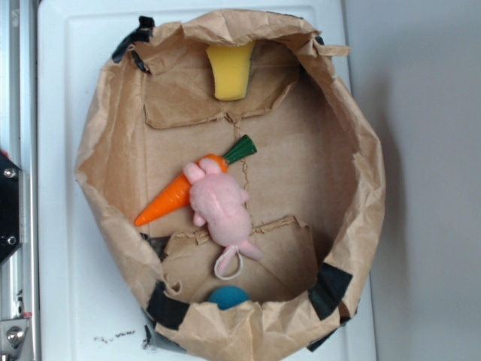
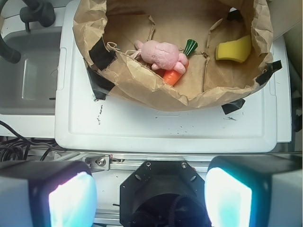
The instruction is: Grab the green sponge.
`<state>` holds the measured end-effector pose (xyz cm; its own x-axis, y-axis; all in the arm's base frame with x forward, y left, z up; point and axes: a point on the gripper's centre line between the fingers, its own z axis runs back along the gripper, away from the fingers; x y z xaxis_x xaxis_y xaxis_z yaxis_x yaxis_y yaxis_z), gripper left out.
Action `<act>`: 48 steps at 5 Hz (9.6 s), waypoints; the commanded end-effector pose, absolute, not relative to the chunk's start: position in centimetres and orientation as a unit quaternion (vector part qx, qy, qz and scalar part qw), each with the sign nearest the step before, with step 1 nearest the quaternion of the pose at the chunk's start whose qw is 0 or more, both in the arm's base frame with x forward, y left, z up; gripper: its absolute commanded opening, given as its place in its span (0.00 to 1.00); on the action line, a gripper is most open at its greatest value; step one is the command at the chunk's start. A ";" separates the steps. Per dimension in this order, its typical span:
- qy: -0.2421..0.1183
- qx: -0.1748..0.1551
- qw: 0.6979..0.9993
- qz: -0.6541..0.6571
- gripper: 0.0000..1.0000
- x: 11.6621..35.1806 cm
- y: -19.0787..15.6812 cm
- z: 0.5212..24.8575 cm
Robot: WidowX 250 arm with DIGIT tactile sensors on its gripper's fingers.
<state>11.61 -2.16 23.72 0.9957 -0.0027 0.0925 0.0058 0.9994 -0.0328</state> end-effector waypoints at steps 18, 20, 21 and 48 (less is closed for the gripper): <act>-0.175 0.099 0.761 0.616 1.00 31.9 9.1 4.7; -0.166 0.059 0.767 0.617 0.00 30.5 9.1 7.0; -0.144 0.059 0.771 0.617 0.00 30.3 8.9 8.5; -0.101 -0.035 0.914 0.392 0.00 24.2 6.5 14.5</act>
<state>24.73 4.65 13.32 0.6997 0.7048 0.1174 -0.6964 0.7094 -0.1081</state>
